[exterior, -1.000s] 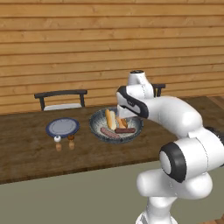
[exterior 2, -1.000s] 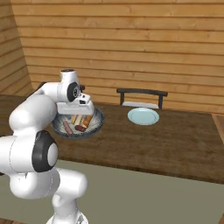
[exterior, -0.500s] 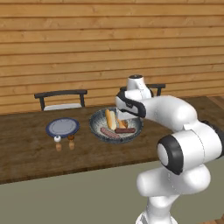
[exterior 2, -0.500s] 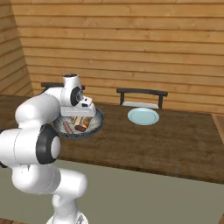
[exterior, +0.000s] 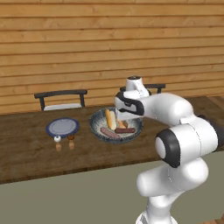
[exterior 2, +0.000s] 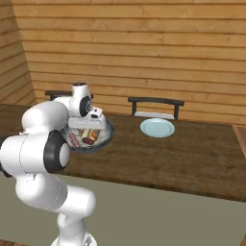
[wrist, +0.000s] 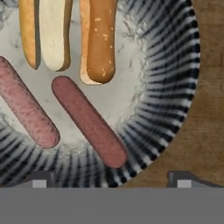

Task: Place one bun and one sausage from the bowl on each plate.

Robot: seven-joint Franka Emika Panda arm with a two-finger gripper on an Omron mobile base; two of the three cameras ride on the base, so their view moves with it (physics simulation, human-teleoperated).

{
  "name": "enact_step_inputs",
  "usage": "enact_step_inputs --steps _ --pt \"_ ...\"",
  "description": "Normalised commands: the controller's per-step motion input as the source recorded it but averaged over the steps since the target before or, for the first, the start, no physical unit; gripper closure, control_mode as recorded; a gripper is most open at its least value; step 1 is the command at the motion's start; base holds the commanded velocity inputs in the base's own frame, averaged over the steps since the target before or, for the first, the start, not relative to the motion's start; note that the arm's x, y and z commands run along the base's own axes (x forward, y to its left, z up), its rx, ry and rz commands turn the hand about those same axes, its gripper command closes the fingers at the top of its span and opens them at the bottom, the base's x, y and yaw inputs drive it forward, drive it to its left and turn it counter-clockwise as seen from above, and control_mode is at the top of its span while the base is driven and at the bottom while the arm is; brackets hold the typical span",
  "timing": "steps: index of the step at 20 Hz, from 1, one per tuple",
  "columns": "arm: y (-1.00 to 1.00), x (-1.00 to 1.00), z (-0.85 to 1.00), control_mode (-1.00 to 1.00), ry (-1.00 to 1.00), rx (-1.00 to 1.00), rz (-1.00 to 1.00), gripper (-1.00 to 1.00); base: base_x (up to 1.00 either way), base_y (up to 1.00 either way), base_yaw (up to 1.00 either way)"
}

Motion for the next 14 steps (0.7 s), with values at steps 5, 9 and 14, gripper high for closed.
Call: enact_step_inputs --steps 5,9,14 --pt "0.00 0.10 -0.29 -1.00 0.06 0.00 0.00 -1.00 0.00 0.00 0.00" --pt "0.04 0.00 -0.35 -1.00 0.08 0.00 0.03 -1.00 0.00 0.00 0.00" --pt "0.04 0.05 -0.30 -1.00 0.05 0.00 0.07 -1.00 0.00 0.00 0.00"
